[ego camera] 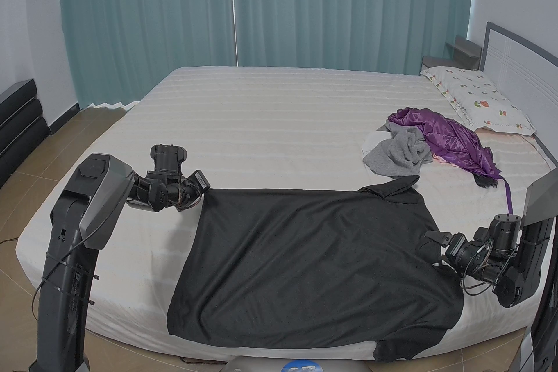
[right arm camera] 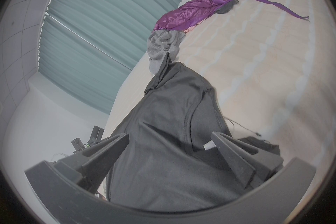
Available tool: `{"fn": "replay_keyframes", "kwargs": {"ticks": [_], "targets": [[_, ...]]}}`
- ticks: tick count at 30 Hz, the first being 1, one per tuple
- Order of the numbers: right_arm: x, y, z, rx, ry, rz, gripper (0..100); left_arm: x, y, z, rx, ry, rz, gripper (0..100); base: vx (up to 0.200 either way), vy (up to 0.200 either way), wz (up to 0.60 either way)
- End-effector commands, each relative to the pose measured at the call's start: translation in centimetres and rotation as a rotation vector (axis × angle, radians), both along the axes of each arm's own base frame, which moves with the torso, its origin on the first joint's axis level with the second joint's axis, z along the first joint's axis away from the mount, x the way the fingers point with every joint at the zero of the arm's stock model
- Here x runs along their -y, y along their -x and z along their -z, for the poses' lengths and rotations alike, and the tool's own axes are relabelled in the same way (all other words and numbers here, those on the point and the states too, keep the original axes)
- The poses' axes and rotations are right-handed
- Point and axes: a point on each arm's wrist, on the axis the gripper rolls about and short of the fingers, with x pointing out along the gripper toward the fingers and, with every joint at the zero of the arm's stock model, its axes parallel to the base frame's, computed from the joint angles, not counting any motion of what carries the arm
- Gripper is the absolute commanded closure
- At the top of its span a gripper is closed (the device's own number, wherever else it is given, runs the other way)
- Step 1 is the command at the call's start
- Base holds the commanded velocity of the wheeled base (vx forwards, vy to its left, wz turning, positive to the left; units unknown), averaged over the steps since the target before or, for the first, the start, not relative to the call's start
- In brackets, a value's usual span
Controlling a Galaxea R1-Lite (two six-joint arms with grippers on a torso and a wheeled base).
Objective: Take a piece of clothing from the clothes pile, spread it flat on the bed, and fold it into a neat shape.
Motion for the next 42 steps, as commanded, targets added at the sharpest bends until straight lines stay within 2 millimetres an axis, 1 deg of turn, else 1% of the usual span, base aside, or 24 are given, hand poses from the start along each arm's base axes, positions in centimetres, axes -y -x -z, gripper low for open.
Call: {"fn": "replay_keyframes", "kwargs": {"ticks": [1, 4, 7, 8, 9, 10, 12, 13, 14, 16, 17, 19, 21, 22, 25, 27, 30, 31, 33, 34, 39, 42], "targets": [[0.0, -1.6, 0.2, 0.049, 0.005, 0.002, 0, -1.7, -0.3, -1.5, 0.036, -0.015, -0.033, 100, 0.000, 0.000, 0.00], [0.0, -2.8, 0.6, 0.067, 0.019, 0.015, 0, -2.6, -0.3, -2.0, 0.047, -0.031, -0.040, 100, 0.000, 0.000, 0.00], [0.0, -4.5, 0.5, 0.103, 0.034, 0.036, 0, -3.4, -0.3, -2.5, 0.061, -0.053, -0.043, 100, 0.000, 0.000, 0.00], [0.0, -4.6, 0.5, 0.101, 0.034, 0.036, 0, -3.5, -0.3, -2.5, 0.062, -0.054, -0.044, 100, 0.000, 0.000, 0.00], [-0.1, -5.3, 0.5, 0.104, 0.035, 0.034, 0, -3.7, -0.3, -2.7, 0.068, -0.059, -0.043, 100, 0.000, 0.000, 0.00], [-0.5, -6.5, 0.1, 0.114, 0.035, 0.024, 0, -3.9, -0.4, -2.9, 0.075, -0.063, -0.045, 100, 0.000, 0.000, 0.00], [-0.8, -8.0, -0.3, 0.120, 0.038, 0.022, 0, -4.2, -0.6, -3.3, 0.087, -0.065, -0.050, 100, 0.000, 0.000, 0.00], [-0.8, -8.1, -0.4, 0.121, 0.039, 0.022, 0, -4.2, -0.6, -3.3, 0.087, -0.065, -0.052, 100, 0.000, 0.000, 0.00], [-1.3, -9.5, -0.7, 0.116, 0.043, 0.019, 0, -4.4, -0.7, -3.4, 0.084, -0.065, -0.055, 100, 0.000, 0.000, 0.00], [-1.7, -11.0, -1.0, 0.113, 0.045, 0.011, 0, -4.6, -0.8, -3.7, 0.089, -0.066, -0.059, 100, 0.000, 0.000, 0.00], [-1.8, -11.3, -1.1, 0.115, 0.045, 0.009, 0, -4.6, -0.8, -3.8, 0.088, -0.065, -0.060, 100, 0.000, 0.000, 0.00], [-2.1, -12.9, -1.8, 0.119, 0.047, 0.002, 0, -4.9, -1.0, -4.3, 0.094, -0.068, -0.072, 100, 0.000, 0.000, 0.00], [-2.1, -13.2, -2.0, 0.119, 0.047, 0.002, 0, -5.0, -1.0, -4.3, 0.094, -0.069, -0.075, 100, 0.000, 0.000, 0.00], [-2.0, -14.7, -2.6, 0.108, 0.059, -0.001, 0, -5.3, -1.2, -4.5, 0.097, -0.079, -0.095, 100, 0.000, 0.000, 0.00], [-1.8, -16.1, -2.8, 0.113, 0.078, -0.004, 0, -5.5, -1.2, -4.6, 0.097, -0.084, -0.107, 100, 0.000, 0.000, 0.00], [-1.9, -16.5, -2.8, 0.115, 0.084, -0.013, 0, -5.5, -1.2, -4.5, 0.092, -0.085, -0.107, 100, 0.000, 0.000, 0.00], [-2.3, -17.4, -1.5, 0.081, 0.100, -0.036, 0, -5.5, -1.2, -4.3, 0.091, -0.085, -0.105, 100, 0.000, 0.000, 0.00], [-2.6, -17.8, -0.8, 0.065, 0.114, -0.048, 0, -5.4, -1.2, -4.2, 0.086, -0.084, -0.104, 100, 0.000, 0.000, 0.00], [-2.8, -18.2, -0.2, 0.056, 0.128, -0.060, 0, -5.3, -1.2, -4.2, 0.086, -0.082, -0.104, 100, 0.000, 0.000, 0.00], [-3.0, -18.6, 0.4, 0.045, 0.137, -0.066, 0, -5.2, -1.2, -4.3, 0.087, -0.081, -0.103, 100, 0.000, 0.000, 0.00], [-3.6, -20.0, 2.1, 0.032, 0.141, -0.078, 0, -5.1, -1.2, -4.1, 0.081, -0.081, -0.103, 100, 0.000, 0.000, 0.00], [-3.7, -20.5, 2.3, 0.034, 0.141, -0.078, 0, -5.1, -1.1, -4.0, 0.078, -0.081, -0.103, 100, 0.000, 0.000, 0.00]]}}
